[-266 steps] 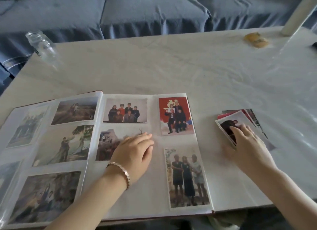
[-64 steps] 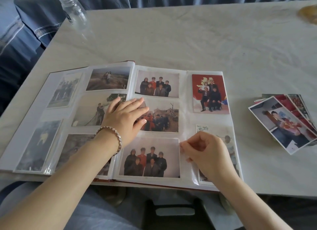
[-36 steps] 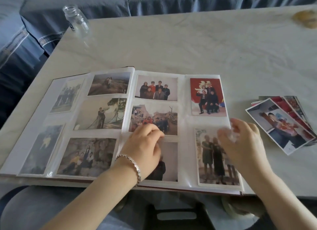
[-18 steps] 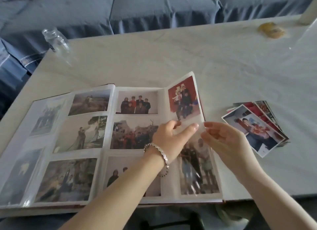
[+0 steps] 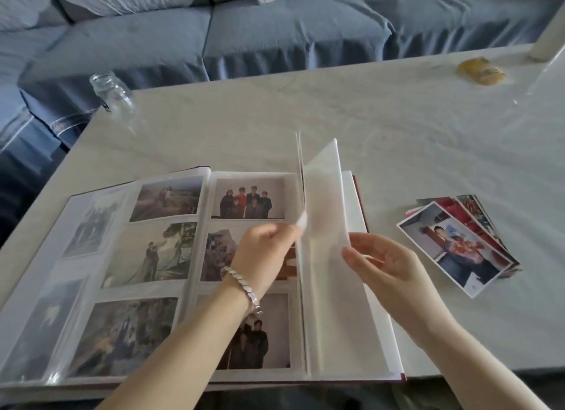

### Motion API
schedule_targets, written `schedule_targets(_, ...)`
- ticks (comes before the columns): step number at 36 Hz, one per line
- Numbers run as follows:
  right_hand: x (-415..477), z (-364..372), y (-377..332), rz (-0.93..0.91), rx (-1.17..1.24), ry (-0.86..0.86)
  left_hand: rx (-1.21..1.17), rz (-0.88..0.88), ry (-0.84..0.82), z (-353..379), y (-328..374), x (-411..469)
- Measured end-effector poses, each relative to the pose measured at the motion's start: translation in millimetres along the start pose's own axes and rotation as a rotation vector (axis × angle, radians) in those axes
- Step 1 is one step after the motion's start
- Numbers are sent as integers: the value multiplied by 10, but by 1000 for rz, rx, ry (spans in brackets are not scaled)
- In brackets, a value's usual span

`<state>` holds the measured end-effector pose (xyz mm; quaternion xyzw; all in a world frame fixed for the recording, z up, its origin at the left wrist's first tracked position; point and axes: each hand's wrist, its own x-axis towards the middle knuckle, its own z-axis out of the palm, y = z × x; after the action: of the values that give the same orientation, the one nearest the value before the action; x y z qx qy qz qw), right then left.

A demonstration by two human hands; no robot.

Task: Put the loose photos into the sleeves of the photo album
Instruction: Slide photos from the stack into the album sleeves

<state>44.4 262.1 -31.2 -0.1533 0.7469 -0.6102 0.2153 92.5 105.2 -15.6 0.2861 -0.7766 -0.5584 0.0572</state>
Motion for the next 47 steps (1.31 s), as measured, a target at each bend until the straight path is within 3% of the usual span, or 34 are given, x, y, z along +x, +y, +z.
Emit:
schedule_targets(4,46,-63,94,60,-256,113,183,131,121,-126,-209,31)
schedule_targets(8,97,-192,193,94,-616,130,335,51,135,-226,-320,6)
schedule_targets(11,140,-297,263,89,-760,127,608,59,59,-285,-388,-38)
schedule_targets(14,195,-447,359,91,-898,129,835,173,-1,-265,-435,-44)
schedule_targets(21,292,-857,521,240,-1189,143,979,324,-228,-2,-454,7)
schedule_targets(25,292,-988,512,176,-1233,111,1064,318,-317,139,-442,76)
schedule_targets(30,272,-1073,444,142,-1231,53,1089,274,-286,190,-399,108)
schedule_targets(35,266,-1077,451,-41,-1234,228,1162,293,-254,206,-375,123)
schedule_targets(38,222,-980,412,-282,-1129,402,1184,432,-203,156,-385,110)
schedule_targets(42,166,-767,343,-426,-940,378,1205,586,-149,11,-487,146)
schedule_targets(45,180,-525,289,-481,-820,333,1122,606,-125,-54,-426,123)
schedule_targets(47,205,-353,293,-438,-736,271,977,480,-174,-49,-357,139)
